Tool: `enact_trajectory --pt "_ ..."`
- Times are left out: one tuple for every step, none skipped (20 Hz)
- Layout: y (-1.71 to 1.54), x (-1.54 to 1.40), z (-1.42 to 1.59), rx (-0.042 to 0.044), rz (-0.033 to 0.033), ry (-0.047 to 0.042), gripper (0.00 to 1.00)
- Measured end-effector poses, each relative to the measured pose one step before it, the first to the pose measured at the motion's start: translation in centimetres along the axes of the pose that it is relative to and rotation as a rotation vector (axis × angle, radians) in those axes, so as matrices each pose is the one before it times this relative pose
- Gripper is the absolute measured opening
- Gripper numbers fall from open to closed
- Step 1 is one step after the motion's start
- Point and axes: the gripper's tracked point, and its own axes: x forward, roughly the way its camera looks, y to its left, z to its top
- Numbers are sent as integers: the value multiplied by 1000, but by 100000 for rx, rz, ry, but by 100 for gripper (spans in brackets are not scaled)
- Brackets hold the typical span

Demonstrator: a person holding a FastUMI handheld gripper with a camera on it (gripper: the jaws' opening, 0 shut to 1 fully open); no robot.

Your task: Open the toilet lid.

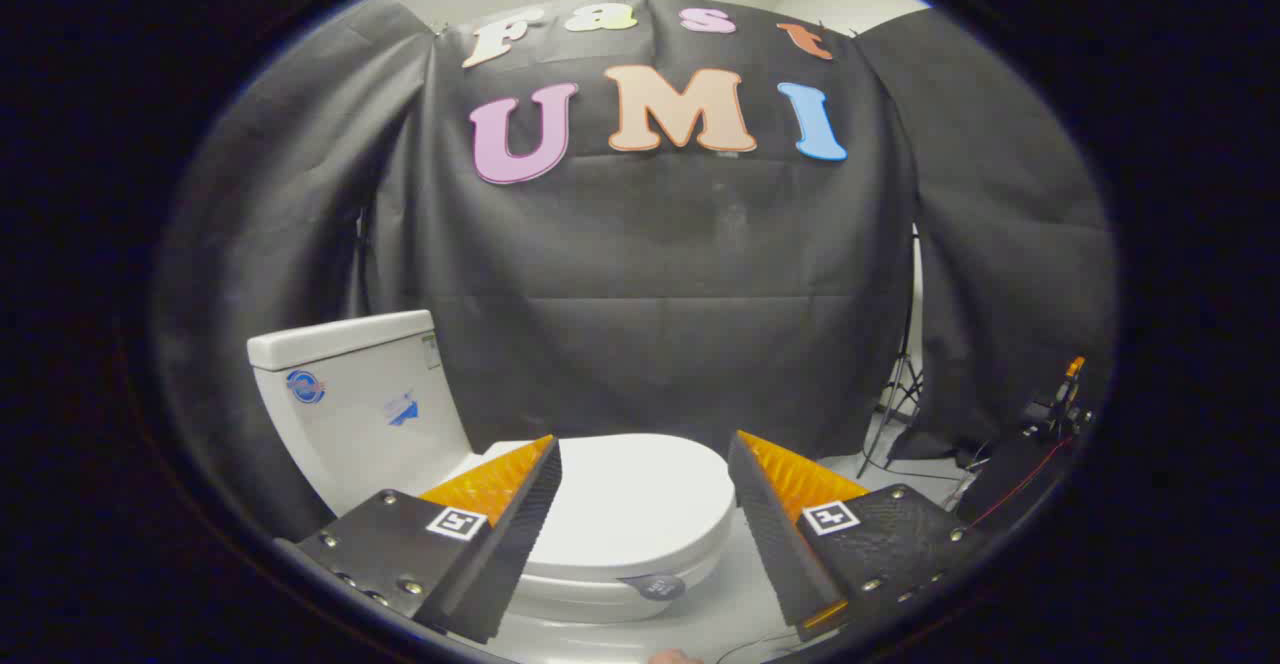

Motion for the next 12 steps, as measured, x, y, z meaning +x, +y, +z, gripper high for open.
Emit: enact_trajectory --pt "1 114 -39 -334 -442 -98 99" --pt "204 139 -155 809 509 41 99" --pt "204 79 -18 1634 498 88 99" --pt "142 145 -235 941 761 465 99" --pt "-178 129 -151 -183 -514 270 99" --pt "-235 -38 -142 -990 -166 196 99" --pt "-448 -34 -33 -992 -1362 296 99" --pt "-356 33 -31 428 -586 76 99" --pt "74 -94 82 1598 538 -61 99" --pt "243 -12 -210 985 830 484 99" --pt "-51 28 -148 -171 -283 433 99" --pt "-120 5 26 -528 -144 -35 99"
